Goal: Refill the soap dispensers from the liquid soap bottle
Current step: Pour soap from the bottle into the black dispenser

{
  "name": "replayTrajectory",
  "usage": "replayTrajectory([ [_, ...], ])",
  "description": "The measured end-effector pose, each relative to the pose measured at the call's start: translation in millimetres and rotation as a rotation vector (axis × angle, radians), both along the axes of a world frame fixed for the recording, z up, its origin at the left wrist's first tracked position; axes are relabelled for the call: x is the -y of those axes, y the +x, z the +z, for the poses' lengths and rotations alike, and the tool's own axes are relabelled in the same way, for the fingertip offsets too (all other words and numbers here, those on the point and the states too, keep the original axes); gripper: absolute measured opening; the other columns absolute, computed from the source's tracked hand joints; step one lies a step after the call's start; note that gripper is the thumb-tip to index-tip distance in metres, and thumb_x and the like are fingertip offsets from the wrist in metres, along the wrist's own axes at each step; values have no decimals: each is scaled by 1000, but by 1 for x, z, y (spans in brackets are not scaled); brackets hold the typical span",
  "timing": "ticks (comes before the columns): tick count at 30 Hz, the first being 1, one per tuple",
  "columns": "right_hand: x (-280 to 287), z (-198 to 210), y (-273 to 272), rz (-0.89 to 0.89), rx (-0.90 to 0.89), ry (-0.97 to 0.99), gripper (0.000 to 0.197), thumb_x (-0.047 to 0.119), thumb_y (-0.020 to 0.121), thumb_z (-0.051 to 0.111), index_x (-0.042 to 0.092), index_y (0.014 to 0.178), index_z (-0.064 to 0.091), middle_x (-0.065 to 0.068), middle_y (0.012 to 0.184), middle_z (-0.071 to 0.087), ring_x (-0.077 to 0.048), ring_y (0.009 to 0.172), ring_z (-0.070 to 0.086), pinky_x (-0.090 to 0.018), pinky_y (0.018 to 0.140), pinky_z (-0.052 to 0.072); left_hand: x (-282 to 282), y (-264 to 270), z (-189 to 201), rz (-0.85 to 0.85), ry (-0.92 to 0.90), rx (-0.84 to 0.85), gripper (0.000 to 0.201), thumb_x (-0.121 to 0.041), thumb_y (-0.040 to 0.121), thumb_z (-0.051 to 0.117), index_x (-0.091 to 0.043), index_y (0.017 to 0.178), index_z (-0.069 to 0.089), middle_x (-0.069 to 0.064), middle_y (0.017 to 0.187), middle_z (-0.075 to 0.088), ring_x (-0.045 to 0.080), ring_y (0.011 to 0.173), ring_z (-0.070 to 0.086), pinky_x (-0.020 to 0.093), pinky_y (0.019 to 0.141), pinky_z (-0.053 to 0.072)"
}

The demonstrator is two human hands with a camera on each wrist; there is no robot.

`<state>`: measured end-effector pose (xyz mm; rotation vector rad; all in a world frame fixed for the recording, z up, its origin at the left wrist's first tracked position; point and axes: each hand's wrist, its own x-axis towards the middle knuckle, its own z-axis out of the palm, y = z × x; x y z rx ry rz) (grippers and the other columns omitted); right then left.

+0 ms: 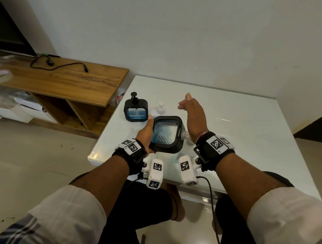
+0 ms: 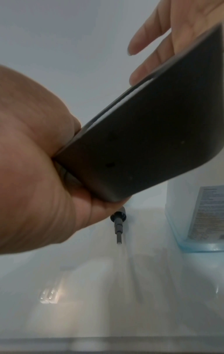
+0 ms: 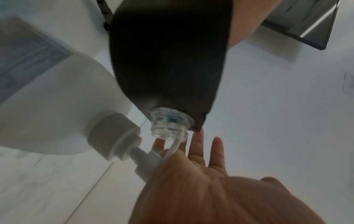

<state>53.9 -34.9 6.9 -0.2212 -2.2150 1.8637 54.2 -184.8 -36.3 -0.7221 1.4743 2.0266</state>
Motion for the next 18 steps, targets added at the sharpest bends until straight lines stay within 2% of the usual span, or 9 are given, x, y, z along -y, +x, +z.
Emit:
replayTrajectory([
  [2, 0, 1, -1, -6, 14, -37, 48, 54, 97, 35, 16, 92, 63, -3, 100, 68, -4, 92, 60, -22, 78, 38, -1, 0, -2, -2, 0, -1, 71, -74, 93, 47, -17, 133, 61, 14, 122, 71, 33, 101, 70, 42, 68, 60],
  [5, 0, 3, 0, -13, 30, -92, 55, 64, 86, 31, 20, 93, 63, -1, 104, 69, 0, 94, 59, -27, 82, 38, 0, -1, -5, 2, 1, 3, 75, -76, 90, 50, -17, 135, 61, 15, 123, 71, 35, 106, 70, 46, 75, 61],
  [7, 0, 4, 0, -9, 15, -89, 56, 64, 87, 30, 19, 94, 64, -1, 104, 69, 3, 92, 58, -27, 83, 38, 1, -2, -7, 11, 11, 4, 74, -76, 90, 51, -16, 134, 61, 15, 123, 71, 36, 106, 70, 46, 75, 61],
  [11, 4, 0, 2, 33, -27, 1, 56, 57, 90, 34, 9, 91, 64, -5, 95, 67, -11, 90, 60, -20, 79, 39, 0, -4, -8, 12, 12, 0, 71, -74, 91, 50, -16, 131, 62, 15, 121, 72, 34, 103, 71, 45, 75, 61],
  [13, 6, -2, 4, 58, -36, 36, 57, 57, 90, 34, 8, 91, 64, -4, 93, 67, -11, 89, 60, -17, 77, 39, 0, -4, -9, 5, 19, -3, 73, -75, 91, 50, -16, 132, 62, 15, 121, 72, 35, 104, 71, 46, 77, 61],
  [16, 5, -1, 3, 18, -12, -39, 55, 61, 89, 32, 17, 92, 65, 0, 98, 69, -3, 93, 60, -23, 81, 39, 0, -4, -11, 2, 22, -3, 75, -76, 90, 50, -16, 133, 63, 15, 121, 72, 36, 106, 70, 48, 79, 61],
  [18, 4, 0, 1, 6, -12, -66, 54, 62, 89, 31, 20, 93, 65, 2, 101, 69, -2, 96, 60, -28, 87, 41, 0, -6, -13, 4, 14, -2, 76, -78, 89, 50, -17, 133, 63, 15, 122, 72, 37, 107, 70, 52, 85, 60],
])
